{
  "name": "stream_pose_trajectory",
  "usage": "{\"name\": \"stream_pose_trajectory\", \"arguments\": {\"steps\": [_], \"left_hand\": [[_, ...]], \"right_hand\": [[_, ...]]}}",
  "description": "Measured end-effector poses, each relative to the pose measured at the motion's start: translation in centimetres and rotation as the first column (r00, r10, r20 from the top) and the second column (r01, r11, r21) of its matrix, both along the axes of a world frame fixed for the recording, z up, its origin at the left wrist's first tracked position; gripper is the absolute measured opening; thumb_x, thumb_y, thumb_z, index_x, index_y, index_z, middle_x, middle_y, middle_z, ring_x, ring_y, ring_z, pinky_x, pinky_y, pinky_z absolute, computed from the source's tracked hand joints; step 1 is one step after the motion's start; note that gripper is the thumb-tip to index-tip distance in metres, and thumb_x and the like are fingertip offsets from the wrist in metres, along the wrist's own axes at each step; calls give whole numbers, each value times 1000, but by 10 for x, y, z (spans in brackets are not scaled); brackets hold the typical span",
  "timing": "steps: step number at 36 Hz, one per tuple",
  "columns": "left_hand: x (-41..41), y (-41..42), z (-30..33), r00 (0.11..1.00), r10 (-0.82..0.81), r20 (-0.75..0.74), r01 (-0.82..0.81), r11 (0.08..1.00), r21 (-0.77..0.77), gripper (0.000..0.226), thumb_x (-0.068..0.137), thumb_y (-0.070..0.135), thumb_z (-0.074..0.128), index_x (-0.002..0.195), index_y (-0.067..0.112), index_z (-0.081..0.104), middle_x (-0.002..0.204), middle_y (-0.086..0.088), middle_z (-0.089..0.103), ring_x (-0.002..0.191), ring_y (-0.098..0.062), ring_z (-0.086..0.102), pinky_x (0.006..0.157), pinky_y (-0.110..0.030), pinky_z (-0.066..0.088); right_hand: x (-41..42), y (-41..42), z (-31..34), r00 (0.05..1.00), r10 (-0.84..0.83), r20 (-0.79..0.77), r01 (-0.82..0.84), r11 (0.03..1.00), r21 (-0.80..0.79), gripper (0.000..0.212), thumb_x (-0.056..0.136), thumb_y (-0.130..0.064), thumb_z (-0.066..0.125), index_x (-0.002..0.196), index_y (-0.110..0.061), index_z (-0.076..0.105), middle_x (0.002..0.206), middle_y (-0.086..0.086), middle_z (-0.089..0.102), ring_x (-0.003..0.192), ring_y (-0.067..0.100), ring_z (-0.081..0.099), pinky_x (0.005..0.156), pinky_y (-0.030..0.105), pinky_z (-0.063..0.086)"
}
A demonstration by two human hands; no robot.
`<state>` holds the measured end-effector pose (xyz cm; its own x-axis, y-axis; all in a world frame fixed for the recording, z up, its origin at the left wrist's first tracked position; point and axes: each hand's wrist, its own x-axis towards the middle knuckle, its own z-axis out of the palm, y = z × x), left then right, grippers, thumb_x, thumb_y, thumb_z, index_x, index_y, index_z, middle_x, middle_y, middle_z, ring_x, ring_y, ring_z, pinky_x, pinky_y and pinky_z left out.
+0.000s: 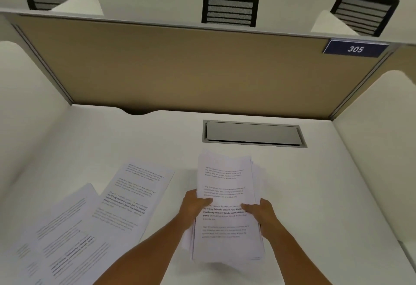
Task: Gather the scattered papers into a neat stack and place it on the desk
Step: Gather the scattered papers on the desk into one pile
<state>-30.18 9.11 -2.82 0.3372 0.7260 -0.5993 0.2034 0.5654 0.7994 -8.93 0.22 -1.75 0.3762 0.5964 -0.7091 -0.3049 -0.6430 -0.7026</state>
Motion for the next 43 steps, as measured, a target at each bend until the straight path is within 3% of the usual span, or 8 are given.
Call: {"name": "stream_pose_trajectory", "arguments": {"steps": [8, 14, 16, 21, 25, 35, 40, 43], "left_hand": [[-30, -25, 39, 999, -12, 45, 10, 998, 55, 39, 85, 6, 75, 123, 11, 67, 117, -9, 73, 106, -29, 71, 89, -41, 60], [-53, -60, 58, 992, 123, -19, -121, 987, 108, 27, 86, 0, 71, 101, 22, 73, 82, 12, 79, 75, -10, 77, 58, -23, 60], [-62, -71, 63, 985, 162, -52, -153, 978, 141, 29, 86, 0, 70, 95, 27, 72, 76, 16, 78, 72, -7, 77, 56, -21, 59], [-90, -89, 71, 966, 224, -130, -192, 956, 222, 26, 84, 3, 71, 98, 25, 71, 97, 0, 77, 90, -21, 75, 79, -36, 62], [-116, -91, 77, 957, 236, -171, -189, 949, 252, 22, 85, 5, 72, 97, 24, 72, 97, -2, 77, 82, -15, 75, 66, -26, 60], [-180, -50, 69, 936, 270, -227, -212, 945, 248, 27, 87, 9, 72, 113, 13, 72, 105, -8, 75, 94, -26, 73, 75, -30, 60], [-212, -19, 53, 936, 272, -224, -221, 948, 228, 28, 87, 10, 72, 115, 11, 72, 106, -9, 77, 88, -23, 75, 68, -27, 60], [-231, 4, 41, 938, 268, -222, -223, 953, 208, 26, 88, 10, 71, 113, 14, 72, 109, -9, 76, 92, -24, 74, 79, -34, 61]], "right_hand": [[-19, -21, 25, 993, 115, -13, -113, 989, 98, 34, 80, 5, 79, 109, -10, 70, 100, 12, 77, 88, 31, 75, 74, 40, 62], [-38, -33, 39, 980, 197, -6, -194, 972, 134, 40, 81, 4, 77, 120, -3, 67, 108, 18, 75, 95, 37, 73, 87, 54, 59], [-48, -36, 41, 975, 221, -8, -217, 965, 146, 42, 82, 4, 77, 122, -1, 66, 110, 19, 74, 96, 37, 73, 88, 55, 58], [-79, -43, 46, 961, 276, -17, -269, 948, 170, 43, 82, 5, 77, 123, 3, 65, 112, 21, 73, 98, 39, 72, 91, 56, 57], [-107, -43, 44, 955, 296, -24, -288, 942, 175, 44, 81, 7, 76, 123, 2, 65, 111, 21, 73, 98, 39, 72, 89, 56, 57], [-175, -5, 31, 954, 299, -6, -294, 939, 179, 40, 80, 9, 76, 117, -1, 68, 100, 12, 74, 96, 34, 72, 93, 53, 57], [-211, 27, 22, 965, 262, -6, -258, 952, 166, 37, 81, 11, 74, 114, -2, 68, 92, 8, 74, 93, 31, 71, 90, 47, 59], [-231, 47, 15, 969, 247, 7, -245, 957, 155, 40, 82, 11, 72, 119, -2, 67, 98, 9, 73, 96, 31, 69, 94, 45, 56]]}}
